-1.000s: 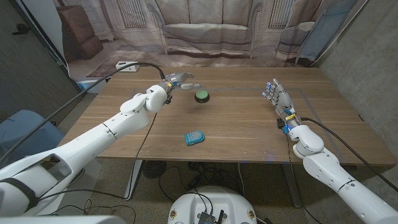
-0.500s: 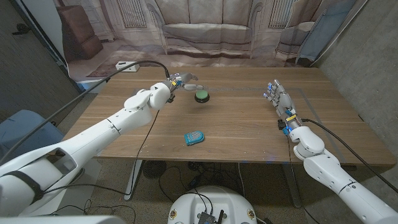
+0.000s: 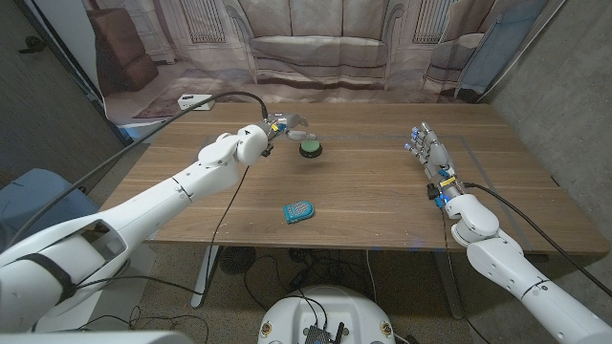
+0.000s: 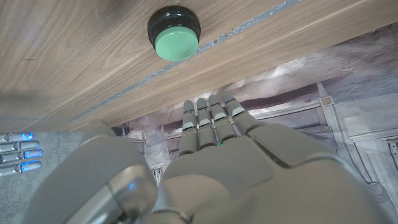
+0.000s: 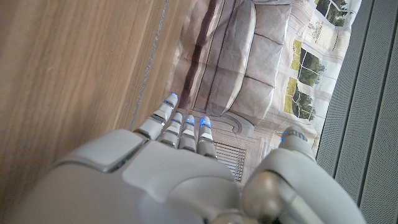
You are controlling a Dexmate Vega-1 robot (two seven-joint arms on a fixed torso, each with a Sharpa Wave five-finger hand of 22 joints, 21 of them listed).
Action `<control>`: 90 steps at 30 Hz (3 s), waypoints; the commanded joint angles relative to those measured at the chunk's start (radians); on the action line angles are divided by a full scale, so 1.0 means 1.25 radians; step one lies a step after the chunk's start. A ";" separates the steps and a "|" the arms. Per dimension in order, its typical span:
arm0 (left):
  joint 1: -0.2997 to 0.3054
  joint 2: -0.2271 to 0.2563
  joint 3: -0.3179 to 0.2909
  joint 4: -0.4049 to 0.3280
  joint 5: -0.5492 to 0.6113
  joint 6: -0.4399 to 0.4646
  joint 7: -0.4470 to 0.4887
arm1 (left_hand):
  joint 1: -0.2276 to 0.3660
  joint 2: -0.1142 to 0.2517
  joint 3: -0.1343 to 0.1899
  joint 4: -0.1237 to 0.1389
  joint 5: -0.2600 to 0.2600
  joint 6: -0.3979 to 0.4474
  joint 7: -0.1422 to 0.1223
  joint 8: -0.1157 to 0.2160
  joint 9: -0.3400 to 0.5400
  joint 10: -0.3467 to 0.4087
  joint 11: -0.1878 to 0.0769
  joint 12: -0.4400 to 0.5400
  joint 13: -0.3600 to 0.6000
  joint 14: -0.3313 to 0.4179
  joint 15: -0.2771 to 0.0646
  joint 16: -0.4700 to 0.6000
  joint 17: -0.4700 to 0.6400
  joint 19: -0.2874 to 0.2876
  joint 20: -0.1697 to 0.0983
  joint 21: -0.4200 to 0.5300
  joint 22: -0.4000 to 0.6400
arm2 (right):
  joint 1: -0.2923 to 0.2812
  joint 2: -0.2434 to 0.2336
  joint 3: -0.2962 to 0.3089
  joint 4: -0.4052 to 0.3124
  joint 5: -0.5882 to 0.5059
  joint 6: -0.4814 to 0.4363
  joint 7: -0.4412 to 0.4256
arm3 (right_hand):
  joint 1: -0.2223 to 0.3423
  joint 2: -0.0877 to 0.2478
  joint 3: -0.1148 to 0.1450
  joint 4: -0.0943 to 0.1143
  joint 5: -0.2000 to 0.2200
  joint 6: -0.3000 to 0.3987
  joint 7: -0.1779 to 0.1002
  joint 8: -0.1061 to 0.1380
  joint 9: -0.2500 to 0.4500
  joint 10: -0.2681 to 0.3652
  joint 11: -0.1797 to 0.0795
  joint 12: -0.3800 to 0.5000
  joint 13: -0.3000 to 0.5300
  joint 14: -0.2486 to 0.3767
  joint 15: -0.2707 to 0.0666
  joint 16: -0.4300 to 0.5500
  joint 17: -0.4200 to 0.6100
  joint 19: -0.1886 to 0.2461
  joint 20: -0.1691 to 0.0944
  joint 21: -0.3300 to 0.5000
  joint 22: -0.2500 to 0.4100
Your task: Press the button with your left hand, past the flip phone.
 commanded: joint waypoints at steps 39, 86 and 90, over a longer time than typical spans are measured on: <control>-0.103 -0.087 0.106 0.166 0.029 -0.018 -0.088 | 0.010 0.019 0.002 -0.006 -0.008 0.041 -0.005 0.001 0.005 0.038 -0.005 0.001 0.002 0.033 -0.002 0.001 0.002 0.018 -0.006 -0.003 0.005 | 0.007 0.008 -0.004 0.013 0.006 -0.007 0.000 | 0.004 0.014 0.001 -0.008 -0.005 0.009 -0.002 0.002 0.001 0.007 -0.001 -0.002 0.005 0.005 0.000 -0.003 0.001 0.009 0.004 -0.011 0.004; -0.131 -0.117 0.160 0.247 0.005 -0.022 -0.135 | 0.014 0.024 0.000 -0.010 -0.012 0.057 -0.004 -0.003 0.005 0.054 -0.007 -0.002 0.003 0.045 0.000 -0.001 0.002 0.023 -0.007 -0.009 0.006 | 0.004 0.001 0.002 0.004 0.011 -0.022 -0.006 | 0.014 0.022 0.003 -0.014 -0.008 0.017 -0.004 0.004 0.001 0.017 0.002 0.000 0.005 0.013 0.004 -0.002 0.001 0.016 0.009 -0.019 0.005; -0.134 -0.119 0.165 0.254 0.004 -0.021 -0.142 | 0.014 0.024 0.000 -0.010 -0.012 0.058 -0.004 -0.003 0.005 0.056 -0.007 -0.002 0.003 0.046 -0.001 -0.001 0.002 0.025 -0.007 -0.008 0.006 | 0.004 0.002 0.002 0.004 0.014 -0.024 -0.008 | 0.014 0.023 0.003 -0.015 -0.008 0.017 -0.003 0.004 0.001 0.016 0.002 0.000 0.005 0.013 0.003 -0.002 0.001 0.016 0.009 -0.019 0.005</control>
